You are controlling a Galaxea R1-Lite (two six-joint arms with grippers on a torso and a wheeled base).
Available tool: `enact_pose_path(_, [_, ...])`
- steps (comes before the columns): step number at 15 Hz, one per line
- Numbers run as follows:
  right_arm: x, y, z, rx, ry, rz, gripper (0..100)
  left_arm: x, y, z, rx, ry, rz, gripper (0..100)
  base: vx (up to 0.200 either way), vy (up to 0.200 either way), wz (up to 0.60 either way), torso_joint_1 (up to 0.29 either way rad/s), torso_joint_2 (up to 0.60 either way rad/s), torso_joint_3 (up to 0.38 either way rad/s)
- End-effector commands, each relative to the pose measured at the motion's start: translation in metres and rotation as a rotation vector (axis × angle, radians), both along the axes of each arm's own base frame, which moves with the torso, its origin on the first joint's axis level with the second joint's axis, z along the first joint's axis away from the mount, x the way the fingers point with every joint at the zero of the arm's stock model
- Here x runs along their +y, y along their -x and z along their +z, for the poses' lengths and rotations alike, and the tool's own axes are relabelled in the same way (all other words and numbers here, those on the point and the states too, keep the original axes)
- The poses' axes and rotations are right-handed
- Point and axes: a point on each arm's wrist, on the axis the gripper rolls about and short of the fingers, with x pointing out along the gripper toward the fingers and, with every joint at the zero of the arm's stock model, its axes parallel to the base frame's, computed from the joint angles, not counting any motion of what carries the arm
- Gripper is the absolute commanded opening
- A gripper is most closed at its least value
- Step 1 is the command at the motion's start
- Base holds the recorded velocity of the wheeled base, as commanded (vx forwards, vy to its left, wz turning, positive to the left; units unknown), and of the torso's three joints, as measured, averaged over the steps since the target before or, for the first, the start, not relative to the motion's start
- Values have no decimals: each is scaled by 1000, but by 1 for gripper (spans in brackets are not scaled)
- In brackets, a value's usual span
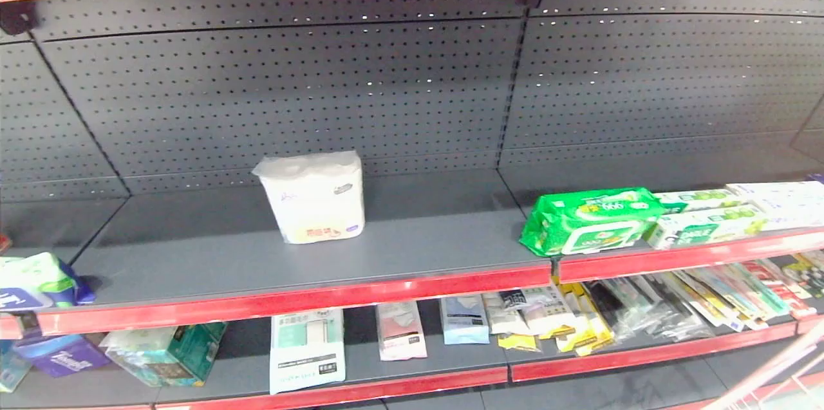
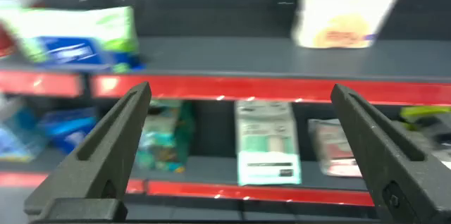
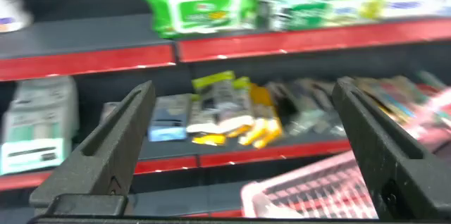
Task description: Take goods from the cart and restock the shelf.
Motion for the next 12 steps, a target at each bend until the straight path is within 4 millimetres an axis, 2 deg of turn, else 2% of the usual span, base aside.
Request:
enact_pose_path(1, [0,0,0,1,0,1,100,0,0,0,2,1,1,100,0,0,-600,2,2,7])
enact_pose_path(12, [0,0,0,0,-1,1,100,0,0,0,1,1,1,100,0,0,-600,4,3,0])
